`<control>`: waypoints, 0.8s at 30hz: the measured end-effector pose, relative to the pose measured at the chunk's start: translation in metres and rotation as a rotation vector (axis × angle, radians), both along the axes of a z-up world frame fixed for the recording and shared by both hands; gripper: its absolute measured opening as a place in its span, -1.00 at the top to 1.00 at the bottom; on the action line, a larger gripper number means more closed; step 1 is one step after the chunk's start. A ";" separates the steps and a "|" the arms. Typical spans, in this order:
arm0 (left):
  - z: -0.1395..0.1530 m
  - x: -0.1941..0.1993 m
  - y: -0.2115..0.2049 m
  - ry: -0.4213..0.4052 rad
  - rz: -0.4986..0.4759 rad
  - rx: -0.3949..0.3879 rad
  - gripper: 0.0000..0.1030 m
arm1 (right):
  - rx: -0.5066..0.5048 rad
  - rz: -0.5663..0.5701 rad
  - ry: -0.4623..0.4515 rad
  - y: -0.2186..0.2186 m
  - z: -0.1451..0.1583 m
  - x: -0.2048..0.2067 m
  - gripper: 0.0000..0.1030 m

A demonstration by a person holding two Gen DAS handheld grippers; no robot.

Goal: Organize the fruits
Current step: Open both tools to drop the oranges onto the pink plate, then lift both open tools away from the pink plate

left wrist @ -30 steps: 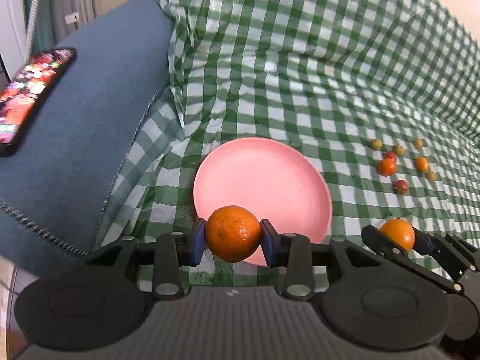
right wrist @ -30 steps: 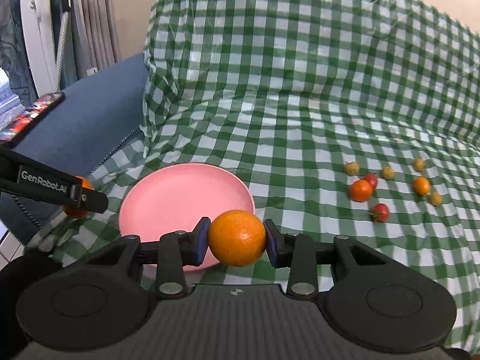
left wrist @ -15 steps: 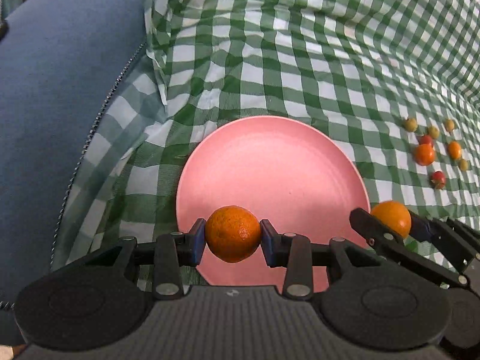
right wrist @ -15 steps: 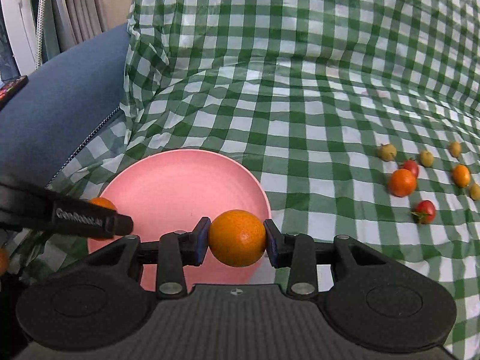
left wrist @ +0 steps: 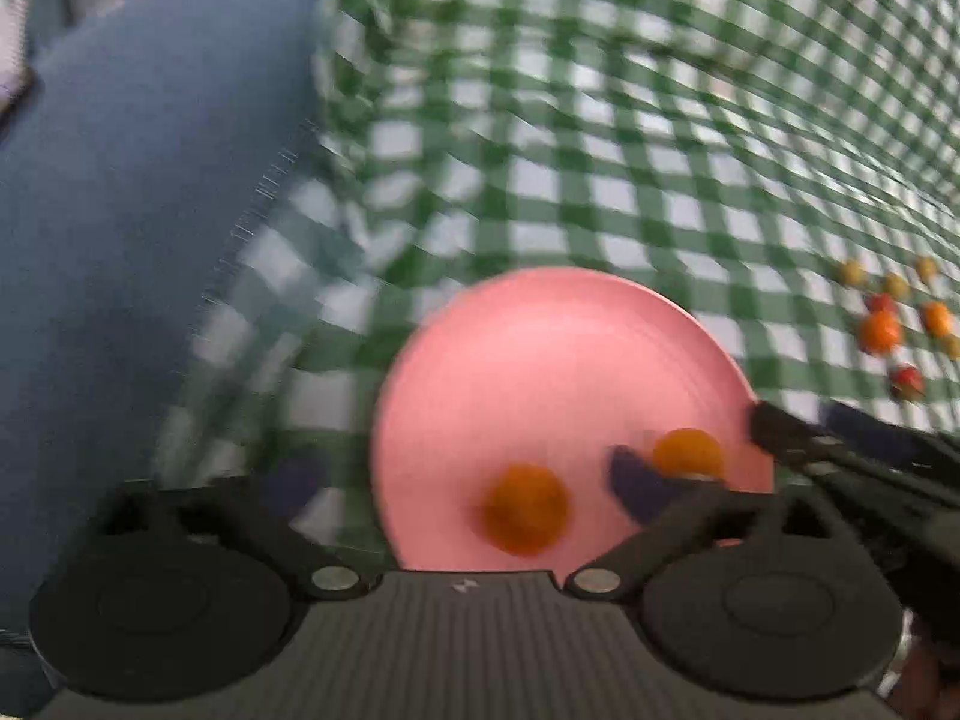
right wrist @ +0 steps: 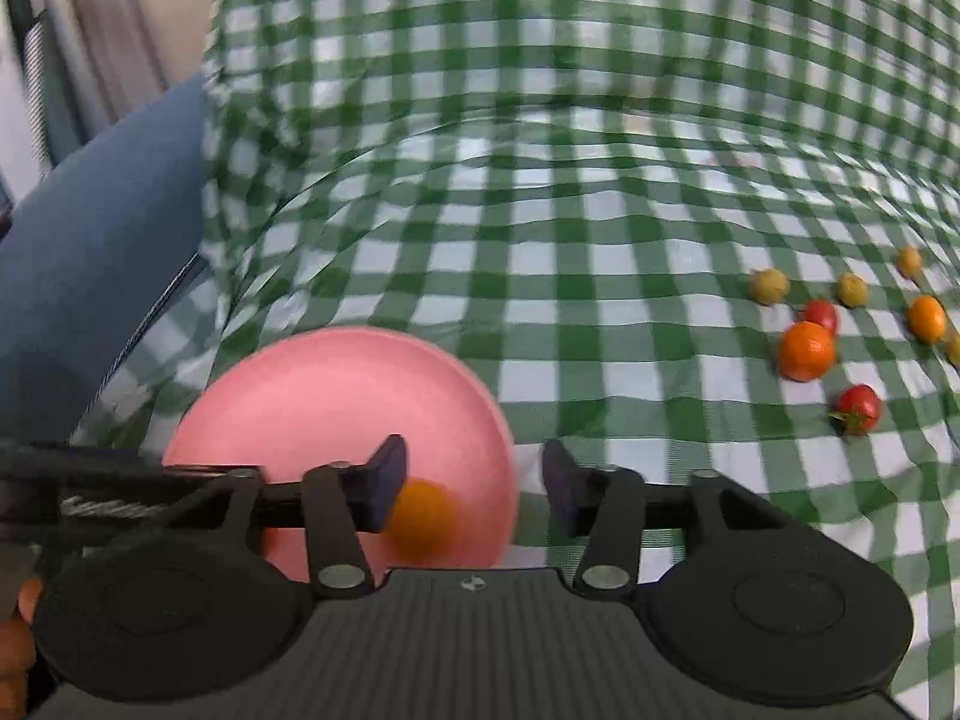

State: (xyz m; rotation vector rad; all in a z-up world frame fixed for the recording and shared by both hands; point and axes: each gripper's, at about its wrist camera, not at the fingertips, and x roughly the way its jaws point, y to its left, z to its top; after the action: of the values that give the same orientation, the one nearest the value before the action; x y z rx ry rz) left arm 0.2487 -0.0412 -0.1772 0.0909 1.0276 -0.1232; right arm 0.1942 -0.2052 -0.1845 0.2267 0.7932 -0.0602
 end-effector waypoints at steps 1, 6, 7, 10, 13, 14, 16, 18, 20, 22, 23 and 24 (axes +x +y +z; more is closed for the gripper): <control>0.004 -0.002 0.003 -0.008 -0.011 -0.009 -1.00 | 0.015 -0.018 -0.001 -0.005 0.005 -0.002 -0.42; 0.025 -0.035 0.023 -0.024 0.014 -0.028 -1.00 | 0.000 -0.006 -0.031 -0.004 0.036 -0.031 -0.70; 0.028 -0.046 0.027 -0.021 0.020 -0.038 -1.00 | -0.010 0.006 -0.020 0.002 0.042 -0.039 -0.78; 0.036 -0.080 0.038 -0.006 0.061 -0.065 -1.00 | -0.004 0.079 0.034 0.030 0.056 -0.074 -0.83; 0.038 -0.115 0.039 0.023 0.065 -0.074 -1.00 | 0.013 0.106 0.058 0.032 0.062 -0.109 -0.88; 0.039 -0.125 0.039 0.024 0.052 -0.071 -1.00 | 0.008 0.107 0.056 0.033 0.065 -0.119 -0.88; 0.046 -0.141 0.038 0.001 0.038 -0.047 -1.00 | -0.038 0.103 0.022 0.036 0.075 -0.141 -0.90; 0.056 -0.154 0.039 -0.040 0.040 -0.036 -1.00 | -0.092 0.093 -0.032 0.039 0.089 -0.158 -0.93; 0.067 -0.166 0.042 -0.082 0.051 -0.042 -1.00 | -0.126 0.079 -0.075 0.038 0.100 -0.173 -0.95; 0.077 -0.178 0.044 -0.126 0.069 -0.050 -1.00 | -0.144 0.072 -0.111 0.039 0.107 -0.188 -0.99; 0.081 -0.185 0.044 -0.143 0.074 -0.054 -1.00 | -0.148 0.078 -0.122 0.040 0.109 -0.194 -0.99; 0.085 -0.191 0.045 -0.156 0.077 -0.055 -1.00 | -0.154 0.091 -0.126 0.042 0.111 -0.200 -0.99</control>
State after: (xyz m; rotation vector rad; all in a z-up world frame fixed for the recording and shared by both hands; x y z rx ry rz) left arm 0.0577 0.0040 -0.0922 0.0104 0.8704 -0.0731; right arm -0.0054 -0.1633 -0.0735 0.0481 0.6693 -0.0202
